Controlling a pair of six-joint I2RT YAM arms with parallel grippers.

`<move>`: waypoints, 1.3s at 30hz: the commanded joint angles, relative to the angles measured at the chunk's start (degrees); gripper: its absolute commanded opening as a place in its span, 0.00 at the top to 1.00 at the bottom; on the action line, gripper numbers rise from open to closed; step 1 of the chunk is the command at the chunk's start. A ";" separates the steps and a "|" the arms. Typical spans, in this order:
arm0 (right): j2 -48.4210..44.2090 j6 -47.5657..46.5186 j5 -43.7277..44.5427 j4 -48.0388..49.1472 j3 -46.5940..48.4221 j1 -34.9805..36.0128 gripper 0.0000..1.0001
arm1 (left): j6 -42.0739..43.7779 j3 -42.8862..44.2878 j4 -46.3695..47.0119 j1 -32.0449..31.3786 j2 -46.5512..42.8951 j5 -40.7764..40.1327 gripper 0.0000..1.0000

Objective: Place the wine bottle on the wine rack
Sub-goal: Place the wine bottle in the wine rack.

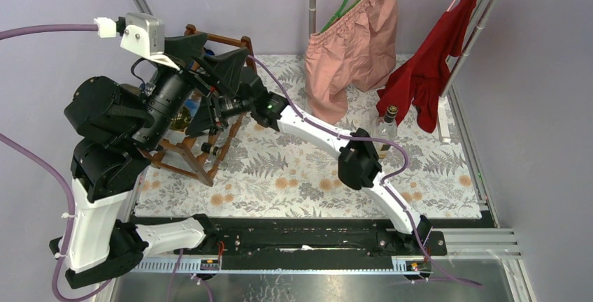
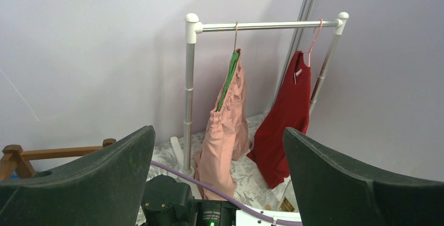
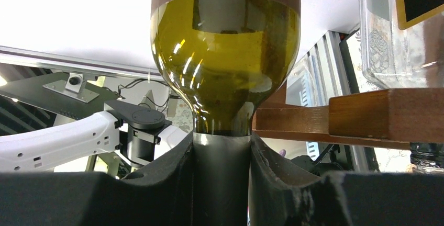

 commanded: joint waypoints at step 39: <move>0.47 1.73 4.45 4.89 10.08 2.24 0.85 | -0.69 -10.00 -13.57 0.32 -9.84 -20.45 0.01</move>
